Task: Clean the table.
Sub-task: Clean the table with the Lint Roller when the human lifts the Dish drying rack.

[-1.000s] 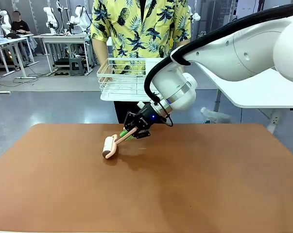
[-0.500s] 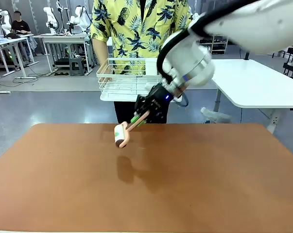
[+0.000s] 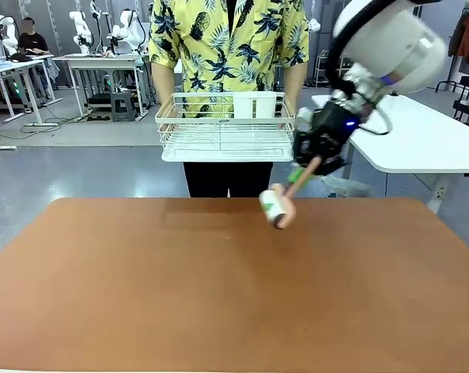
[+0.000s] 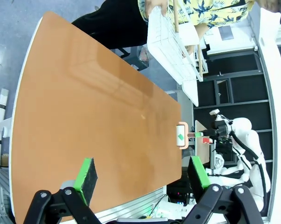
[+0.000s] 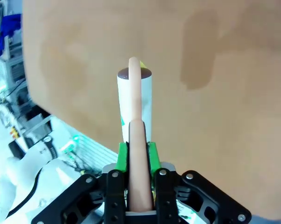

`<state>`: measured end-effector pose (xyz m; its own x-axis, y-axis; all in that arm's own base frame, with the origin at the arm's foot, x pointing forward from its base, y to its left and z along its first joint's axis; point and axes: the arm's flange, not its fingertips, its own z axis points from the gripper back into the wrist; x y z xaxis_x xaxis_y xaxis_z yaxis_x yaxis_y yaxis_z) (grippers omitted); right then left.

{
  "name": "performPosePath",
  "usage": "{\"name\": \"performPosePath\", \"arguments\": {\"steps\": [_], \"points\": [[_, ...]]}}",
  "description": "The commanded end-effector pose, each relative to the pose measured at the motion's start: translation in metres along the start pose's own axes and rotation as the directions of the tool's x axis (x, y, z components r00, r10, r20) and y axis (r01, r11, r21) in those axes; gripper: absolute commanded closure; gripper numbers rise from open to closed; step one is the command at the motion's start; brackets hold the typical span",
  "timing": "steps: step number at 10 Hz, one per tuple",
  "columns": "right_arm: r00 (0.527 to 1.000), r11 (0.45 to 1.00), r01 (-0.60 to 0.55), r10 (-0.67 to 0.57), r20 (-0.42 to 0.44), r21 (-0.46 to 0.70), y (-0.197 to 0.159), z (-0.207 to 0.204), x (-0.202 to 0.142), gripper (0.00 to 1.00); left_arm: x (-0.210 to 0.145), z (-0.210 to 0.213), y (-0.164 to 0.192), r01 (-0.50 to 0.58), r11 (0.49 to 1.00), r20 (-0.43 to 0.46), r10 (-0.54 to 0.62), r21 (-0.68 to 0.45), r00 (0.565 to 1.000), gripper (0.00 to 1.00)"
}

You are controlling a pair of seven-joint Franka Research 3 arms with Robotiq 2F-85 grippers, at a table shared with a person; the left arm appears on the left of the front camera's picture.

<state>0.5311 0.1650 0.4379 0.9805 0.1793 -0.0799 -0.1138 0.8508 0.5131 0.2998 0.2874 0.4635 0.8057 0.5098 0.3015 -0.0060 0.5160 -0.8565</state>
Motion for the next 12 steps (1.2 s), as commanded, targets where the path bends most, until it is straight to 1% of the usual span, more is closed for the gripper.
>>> {"name": "performPosePath", "arguments": {"steps": [1,2,3,4,5,7,8,9,12], "points": [[0.985,0.969,0.129,-0.1,0.142,-0.211,-0.027,0.045,-0.044,0.79,-0.001,0.002,0.0,0.004,1.0,0.002,-0.004,-0.01,1.0,0.0],[0.982,0.953,0.136,-0.093,0.166,-0.27,-0.04,0.066,-0.063,0.79,-0.001,0.002,0.0,0.004,1.0,0.002,-0.004,-0.01,1.0,0.0],[0.98,0.949,0.136,-0.088,0.177,-0.284,-0.052,0.084,-0.078,0.79,-0.001,0.002,0.0,0.004,1.0,0.002,-0.004,-0.01,1.0,0.0],[0.981,0.952,0.121,-0.071,0.18,-0.283,-0.066,0.094,-0.09,0.79,-0.001,0.002,0.0,0.004,1.0,0.002,-0.004,-0.01,1.0,0.0],[0.974,0.937,0.143,-0.076,0.213,-0.318,-0.076,0.095,-0.098,0.79,-0.001,0.002,0.0,0.004,1.0,0.002,-0.004,-0.01,1.0,0.0],[0.946,0.91,0.166,-0.038,0.321,-0.38,-0.082,0.098,-0.109,0.79,-0.001,0.002,0.0,0.004,1.0,0.002,-0.004,-0.01,1.0,0.0],[0.953,0.93,0.13,-0.021,0.302,-0.343,-0.081,0.095,-0.107,0.79,-0.001,0.002,0.0,0.004,1.0,0.002,-0.004,-0.01,1.0,0.0],[0.969,0.932,0.121,-0.036,0.245,-0.341,-0.086,0.108,-0.102,0.79,-0.001,0.002,0.0,0.004,1.0,0.002,-0.004,-0.01,1.0,0.0],[0.969,0.932,0.121,-0.036,0.245,-0.341,-0.086,0.108,-0.102,0.79,-0.001,0.002,0.0,0.004,1.0,0.002,-0.004,-0.01,1.0,0.0]]}}
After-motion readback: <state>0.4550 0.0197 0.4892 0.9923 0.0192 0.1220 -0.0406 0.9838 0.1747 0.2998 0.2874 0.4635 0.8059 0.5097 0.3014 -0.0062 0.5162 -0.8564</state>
